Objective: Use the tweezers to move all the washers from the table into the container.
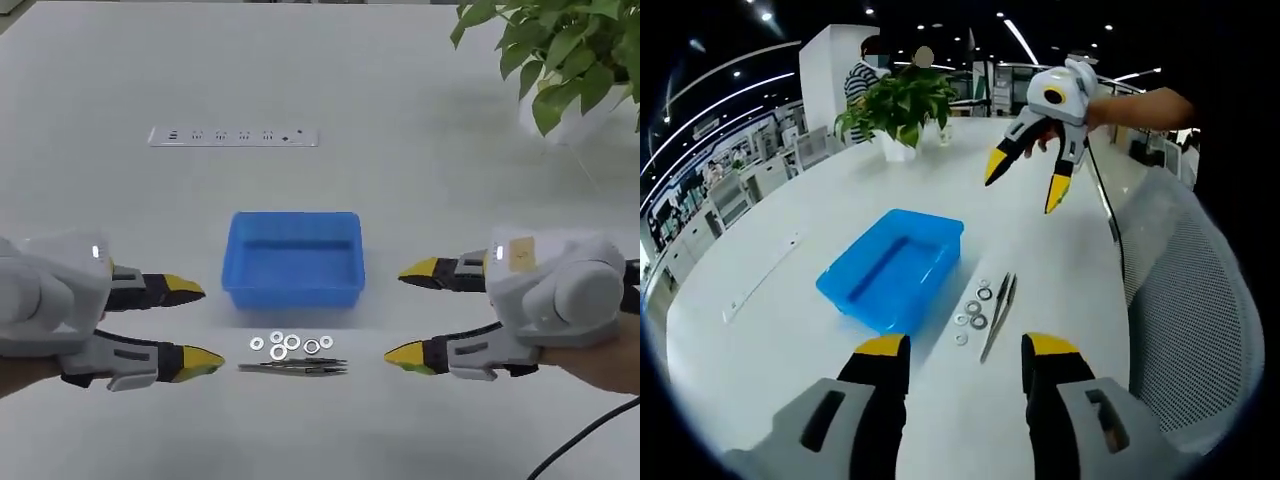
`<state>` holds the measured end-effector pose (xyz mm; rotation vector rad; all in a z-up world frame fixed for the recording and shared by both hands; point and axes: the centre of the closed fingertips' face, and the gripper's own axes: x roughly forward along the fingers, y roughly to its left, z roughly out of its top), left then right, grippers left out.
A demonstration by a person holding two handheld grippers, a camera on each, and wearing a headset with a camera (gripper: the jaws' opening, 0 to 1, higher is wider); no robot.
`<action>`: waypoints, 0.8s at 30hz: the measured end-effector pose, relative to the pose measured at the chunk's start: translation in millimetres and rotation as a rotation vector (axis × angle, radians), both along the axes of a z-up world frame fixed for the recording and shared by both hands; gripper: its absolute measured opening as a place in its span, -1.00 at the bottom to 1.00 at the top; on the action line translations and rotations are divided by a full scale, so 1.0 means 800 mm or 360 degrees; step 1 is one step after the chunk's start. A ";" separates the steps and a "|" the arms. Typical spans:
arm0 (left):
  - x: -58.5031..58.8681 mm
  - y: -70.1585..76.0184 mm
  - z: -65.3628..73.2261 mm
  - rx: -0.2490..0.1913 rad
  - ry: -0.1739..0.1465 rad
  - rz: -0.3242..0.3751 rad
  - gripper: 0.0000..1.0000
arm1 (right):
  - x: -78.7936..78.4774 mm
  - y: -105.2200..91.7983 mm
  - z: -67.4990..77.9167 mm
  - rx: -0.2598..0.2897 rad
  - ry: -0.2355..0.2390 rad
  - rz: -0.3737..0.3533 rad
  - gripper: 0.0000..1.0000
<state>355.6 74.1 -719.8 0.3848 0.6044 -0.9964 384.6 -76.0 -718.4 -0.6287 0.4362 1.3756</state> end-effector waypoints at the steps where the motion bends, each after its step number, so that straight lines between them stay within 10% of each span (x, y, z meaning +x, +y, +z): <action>1: 0.000 -0.001 -0.002 0.0005 0.0009 -0.0007 -0.02 | 0.000 0.001 -0.002 -0.0009 0.0002 0.0009 -0.02; 24: -0.009 -0.026 -0.052 0.0143 0.0142 -0.0266 -0.52 | -0.020 0.042 -0.055 -0.0181 0.0076 0.0319 -0.45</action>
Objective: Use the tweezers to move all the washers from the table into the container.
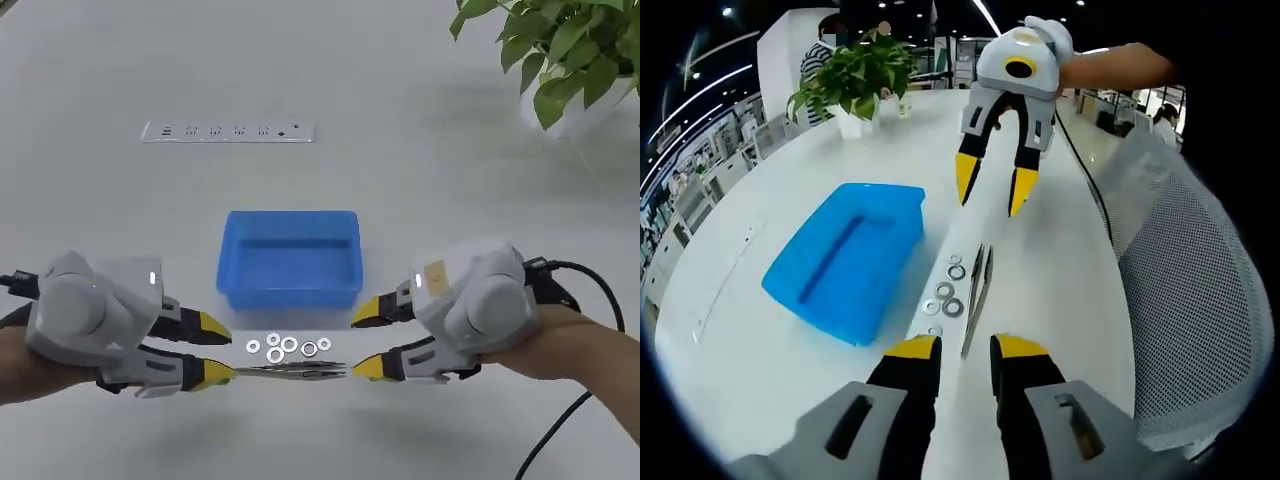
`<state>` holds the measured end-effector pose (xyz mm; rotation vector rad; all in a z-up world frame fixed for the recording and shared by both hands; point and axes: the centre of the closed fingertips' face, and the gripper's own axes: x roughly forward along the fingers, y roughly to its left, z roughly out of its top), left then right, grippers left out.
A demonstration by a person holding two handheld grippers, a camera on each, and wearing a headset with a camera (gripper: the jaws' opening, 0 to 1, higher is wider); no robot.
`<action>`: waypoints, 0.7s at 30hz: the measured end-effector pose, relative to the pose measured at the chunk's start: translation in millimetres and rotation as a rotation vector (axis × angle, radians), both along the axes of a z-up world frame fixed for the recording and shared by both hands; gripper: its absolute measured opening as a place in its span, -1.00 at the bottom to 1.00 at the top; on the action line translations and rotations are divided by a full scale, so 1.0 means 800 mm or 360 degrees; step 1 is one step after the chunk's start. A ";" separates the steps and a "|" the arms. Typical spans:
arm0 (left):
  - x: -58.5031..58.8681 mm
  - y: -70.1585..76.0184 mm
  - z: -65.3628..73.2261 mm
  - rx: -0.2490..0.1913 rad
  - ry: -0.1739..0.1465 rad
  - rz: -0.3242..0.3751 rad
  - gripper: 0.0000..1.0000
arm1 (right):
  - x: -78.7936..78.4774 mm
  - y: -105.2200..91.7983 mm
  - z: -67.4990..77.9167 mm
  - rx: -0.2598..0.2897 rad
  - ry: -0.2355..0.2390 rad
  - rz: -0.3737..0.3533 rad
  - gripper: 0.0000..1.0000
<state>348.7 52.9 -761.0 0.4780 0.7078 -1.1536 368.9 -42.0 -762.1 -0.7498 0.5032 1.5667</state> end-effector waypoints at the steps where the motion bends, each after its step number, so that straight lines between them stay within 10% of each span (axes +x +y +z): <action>1: -0.001 -0.001 -0.002 0.0004 0.0010 -0.0011 -0.54 | -0.001 0.001 -0.002 -0.0008 0.0002 0.0008 -0.47; 21: 0.000 -0.001 -0.044 0.0181 0.0046 -0.0179 -0.76 | -0.011 0.017 -0.042 -0.0151 0.0075 0.0082 -0.67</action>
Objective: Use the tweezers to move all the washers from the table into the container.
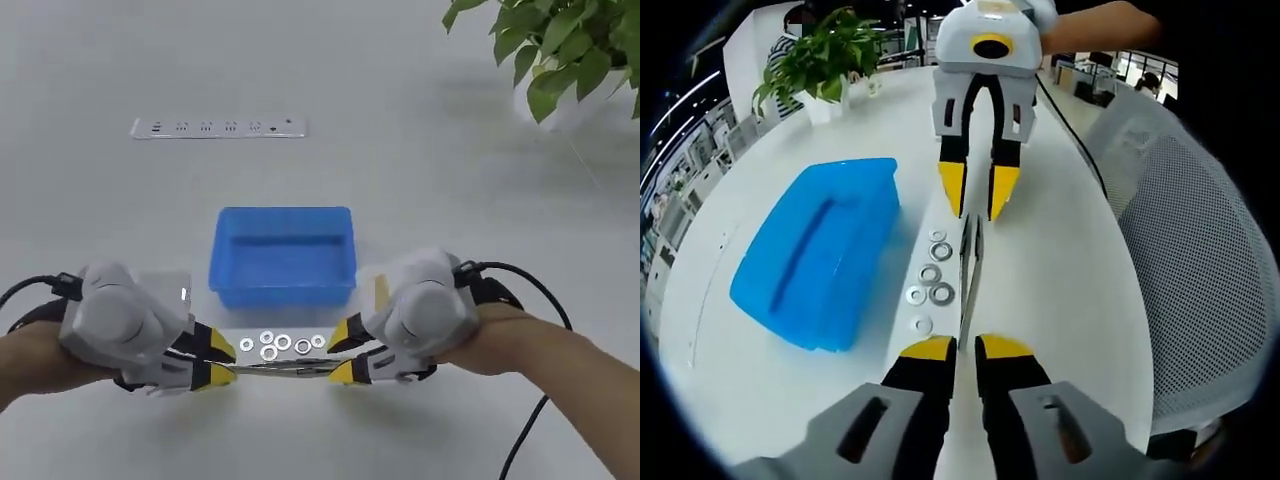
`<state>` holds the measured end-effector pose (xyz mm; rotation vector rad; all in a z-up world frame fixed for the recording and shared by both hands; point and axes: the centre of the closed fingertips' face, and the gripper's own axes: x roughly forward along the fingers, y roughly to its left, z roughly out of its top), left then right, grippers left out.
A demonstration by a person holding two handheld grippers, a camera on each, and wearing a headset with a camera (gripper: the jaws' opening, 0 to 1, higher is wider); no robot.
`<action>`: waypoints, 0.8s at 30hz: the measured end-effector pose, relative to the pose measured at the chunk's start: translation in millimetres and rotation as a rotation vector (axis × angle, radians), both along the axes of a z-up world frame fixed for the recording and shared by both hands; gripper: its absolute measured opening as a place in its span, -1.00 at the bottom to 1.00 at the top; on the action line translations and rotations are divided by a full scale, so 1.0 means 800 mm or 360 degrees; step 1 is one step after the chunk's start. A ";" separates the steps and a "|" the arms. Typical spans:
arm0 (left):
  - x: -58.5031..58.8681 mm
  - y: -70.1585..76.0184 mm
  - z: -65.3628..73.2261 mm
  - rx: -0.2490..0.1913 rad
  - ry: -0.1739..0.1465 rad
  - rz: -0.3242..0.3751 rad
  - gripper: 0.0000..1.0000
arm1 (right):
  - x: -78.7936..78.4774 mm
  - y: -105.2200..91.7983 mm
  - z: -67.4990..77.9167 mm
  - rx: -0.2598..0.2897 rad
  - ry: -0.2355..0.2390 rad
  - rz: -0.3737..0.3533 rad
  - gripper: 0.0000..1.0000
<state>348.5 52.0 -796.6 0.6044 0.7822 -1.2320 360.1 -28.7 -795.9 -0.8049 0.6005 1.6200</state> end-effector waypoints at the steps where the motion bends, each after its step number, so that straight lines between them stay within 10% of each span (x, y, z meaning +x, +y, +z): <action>1: 0.000 0.000 -0.002 0.0006 0.0006 0.0001 -0.77 | -0.001 0.001 -0.001 0.0003 0.0014 -0.0005 -0.68; 24: -0.003 0.000 -0.004 0.0043 0.0013 -0.0014 -0.88 | -0.003 0.007 -0.013 -0.0014 0.0013 -0.0012 -0.79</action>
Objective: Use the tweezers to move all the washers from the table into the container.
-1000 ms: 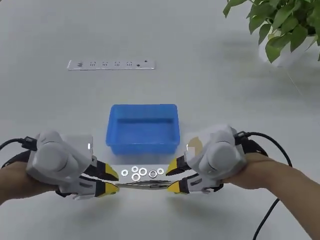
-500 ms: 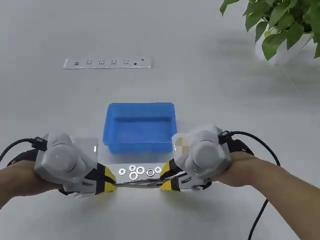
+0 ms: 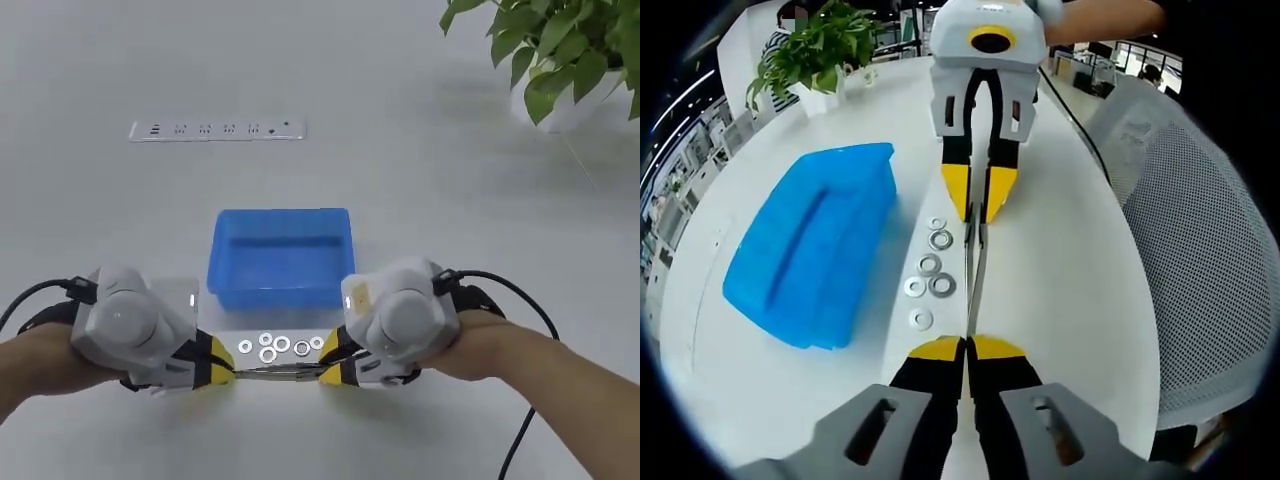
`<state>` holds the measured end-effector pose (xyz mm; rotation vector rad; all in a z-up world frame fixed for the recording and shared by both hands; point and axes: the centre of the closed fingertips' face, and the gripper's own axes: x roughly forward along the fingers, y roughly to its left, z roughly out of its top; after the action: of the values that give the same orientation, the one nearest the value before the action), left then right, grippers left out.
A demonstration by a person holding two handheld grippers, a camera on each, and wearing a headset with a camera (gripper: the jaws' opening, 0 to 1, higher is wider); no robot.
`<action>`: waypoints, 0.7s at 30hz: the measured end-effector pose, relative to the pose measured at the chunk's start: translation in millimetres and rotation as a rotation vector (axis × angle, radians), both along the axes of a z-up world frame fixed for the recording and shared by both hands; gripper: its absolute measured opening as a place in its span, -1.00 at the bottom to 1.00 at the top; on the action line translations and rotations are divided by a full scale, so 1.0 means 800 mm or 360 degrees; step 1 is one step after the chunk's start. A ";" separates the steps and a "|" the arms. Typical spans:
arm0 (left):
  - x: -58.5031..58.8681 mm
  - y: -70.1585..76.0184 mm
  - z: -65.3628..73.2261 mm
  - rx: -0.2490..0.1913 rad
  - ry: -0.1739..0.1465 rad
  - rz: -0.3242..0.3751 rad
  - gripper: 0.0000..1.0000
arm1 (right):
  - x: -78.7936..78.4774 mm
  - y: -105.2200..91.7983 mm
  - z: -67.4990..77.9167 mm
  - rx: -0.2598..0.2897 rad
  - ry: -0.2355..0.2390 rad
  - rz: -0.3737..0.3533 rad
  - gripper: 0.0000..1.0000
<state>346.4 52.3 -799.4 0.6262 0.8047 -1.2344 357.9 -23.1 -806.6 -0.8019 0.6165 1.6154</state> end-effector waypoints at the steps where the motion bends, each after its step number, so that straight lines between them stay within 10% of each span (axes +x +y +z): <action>1: 0.000 0.000 0.001 -0.0004 0.0003 0.0000 -0.89 | 0.000 0.000 0.000 -0.0001 -0.0001 -0.0001 -0.79; 21: 0.003 -0.018 0.069 -0.0077 -0.0134 -0.0082 -0.89 | -0.004 0.007 0.001 0.0001 -0.0034 -0.0022 -0.72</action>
<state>349.2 37.6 -744.1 0.6590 0.6903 -1.2624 354.4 -17.9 -805.8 -0.8119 0.6053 1.5924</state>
